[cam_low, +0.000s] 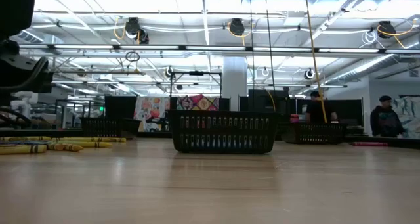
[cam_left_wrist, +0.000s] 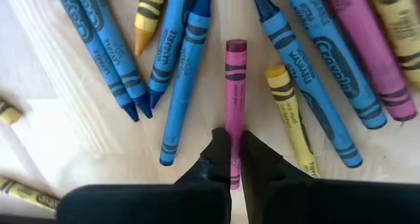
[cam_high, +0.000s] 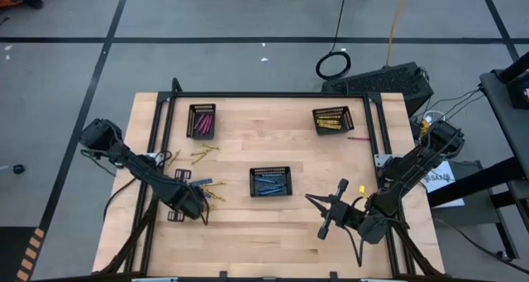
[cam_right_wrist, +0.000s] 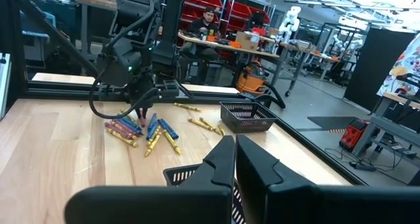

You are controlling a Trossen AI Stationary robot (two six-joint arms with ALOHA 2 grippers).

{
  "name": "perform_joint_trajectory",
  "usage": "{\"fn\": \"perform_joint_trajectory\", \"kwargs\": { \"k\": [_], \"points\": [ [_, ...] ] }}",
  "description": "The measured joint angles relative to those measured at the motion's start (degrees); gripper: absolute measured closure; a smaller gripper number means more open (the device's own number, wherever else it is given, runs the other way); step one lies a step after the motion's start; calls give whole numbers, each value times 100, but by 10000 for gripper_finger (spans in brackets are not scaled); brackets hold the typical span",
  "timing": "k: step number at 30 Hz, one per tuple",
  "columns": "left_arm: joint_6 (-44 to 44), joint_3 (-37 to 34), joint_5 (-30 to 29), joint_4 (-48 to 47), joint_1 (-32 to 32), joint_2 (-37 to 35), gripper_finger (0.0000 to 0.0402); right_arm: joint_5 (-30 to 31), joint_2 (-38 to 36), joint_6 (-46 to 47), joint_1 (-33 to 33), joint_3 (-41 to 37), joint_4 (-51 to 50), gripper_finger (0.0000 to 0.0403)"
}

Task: Sort crayons
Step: Put the pink crayon into the top left black bin

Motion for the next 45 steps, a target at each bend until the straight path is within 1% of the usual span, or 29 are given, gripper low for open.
{"fn": "perform_joint_trajectory", "kwargs": {
  "k": [3, 7, 11, 15, 18, 20, 22, 25, 29, 32, 35, 38, 40, 42, 45],
  "points": [
    [-110, 104, 53, -218, -2, -153, 390, -1, -2, -1, 0, 0, 0, 403],
    [-280, 269, 5, -412, -2, -502, 397, 0, -1, -2, 0, 0, 0, 403],
    [-681, 513, -562, -638, 50, -972, 398, 0, -2, -3, 0, 0, 0, 403],
    [-1101, 796, -1367, -622, 345, -1508, 398, 0, -2, -5, 0, 0, -1, 403],
    [-1407, 926, -2164, -626, 875, -1846, 398, 22, 0, -27, 0, 0, 2, 403],
    [-1542, 938, -2581, -629, 1400, -2017, 398, 31, -1, -45, 0, 0, 0, 403],
    [-1495, 927, -2812, -629, 2044, -2071, 399, 33, -2, -46, 0, 0, 0, 403],
    [-1067, 880, -2931, -552, 3134, -2021, 399, 37, 0, -48, 0, 0, 0, 403],
    [-90, 756, -2858, 23, 4619, -1787, 399, 39, -2, -46, 0, 0, 0, 403],
    [625, 746, -2447, 363, 5551, -1556, 399, 39, -1, -45, 0, 0, -4, 403],
    [1142, 741, -2121, 572, 6286, -1312, 399, 39, -1, -31, 0, 0, -21, 403],
    [1550, 741, -1909, 709, 6798, -1097, 398, 39, -1, -42, 0, 0, -39, 403],
    [1743, 741, -1750, 791, 7039, -980, 391, 39, 0, -44, 0, 0, -48, 403],
    [1892, 741, -1595, 800, 7204, -906, 374, 39, -2, -44, 0, 0, -46, 403],
    [2092, 739, -1319, 882, 7365, -870, 336, 39, -2, -37, 0, 0, -64, 403]
  ]
}}
